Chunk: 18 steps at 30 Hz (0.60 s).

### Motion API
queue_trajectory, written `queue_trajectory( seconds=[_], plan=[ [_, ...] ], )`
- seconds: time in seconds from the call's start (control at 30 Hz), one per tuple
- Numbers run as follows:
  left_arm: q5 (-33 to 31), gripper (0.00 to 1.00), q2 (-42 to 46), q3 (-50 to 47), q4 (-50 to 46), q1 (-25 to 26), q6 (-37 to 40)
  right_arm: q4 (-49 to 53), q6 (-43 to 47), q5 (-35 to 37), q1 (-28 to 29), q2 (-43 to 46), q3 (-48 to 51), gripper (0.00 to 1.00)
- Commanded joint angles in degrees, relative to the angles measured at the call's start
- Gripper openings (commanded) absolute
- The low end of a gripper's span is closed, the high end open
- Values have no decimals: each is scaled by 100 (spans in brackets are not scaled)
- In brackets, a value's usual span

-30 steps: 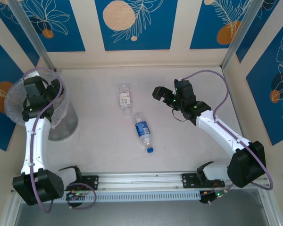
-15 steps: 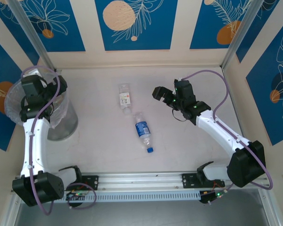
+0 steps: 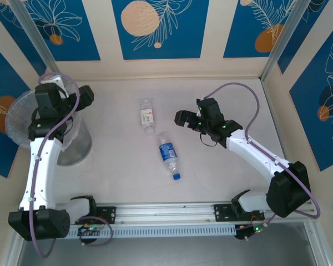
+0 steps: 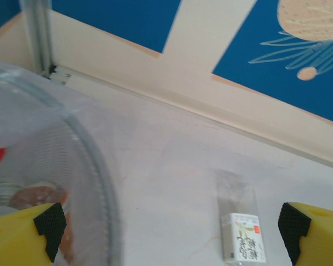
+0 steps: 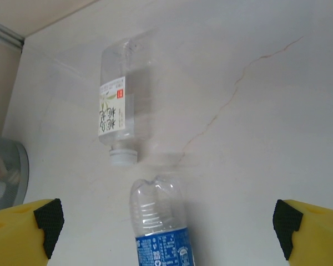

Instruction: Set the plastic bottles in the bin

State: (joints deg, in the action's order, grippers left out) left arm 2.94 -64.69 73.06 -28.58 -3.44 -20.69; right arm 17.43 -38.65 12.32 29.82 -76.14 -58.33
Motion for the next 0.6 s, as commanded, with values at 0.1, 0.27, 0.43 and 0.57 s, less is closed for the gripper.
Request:
queue_trajectory(
  seconds=[0.1,0.27,0.43,0.57],
  plan=[
    [-52,99,-31,303,-88,716,29,827,247,34,235,1,183,100],
    [162,99,-133,317,-27,1069,18,1456,205,-177,513,81,464,100],
    [280,100,-194,156,181,1140,-115,1574,56,-461,810,181,875,100],
    [697,99,-232,33,445,1181,-322,1431,-187,-390,1033,34,996,100]
  ],
)
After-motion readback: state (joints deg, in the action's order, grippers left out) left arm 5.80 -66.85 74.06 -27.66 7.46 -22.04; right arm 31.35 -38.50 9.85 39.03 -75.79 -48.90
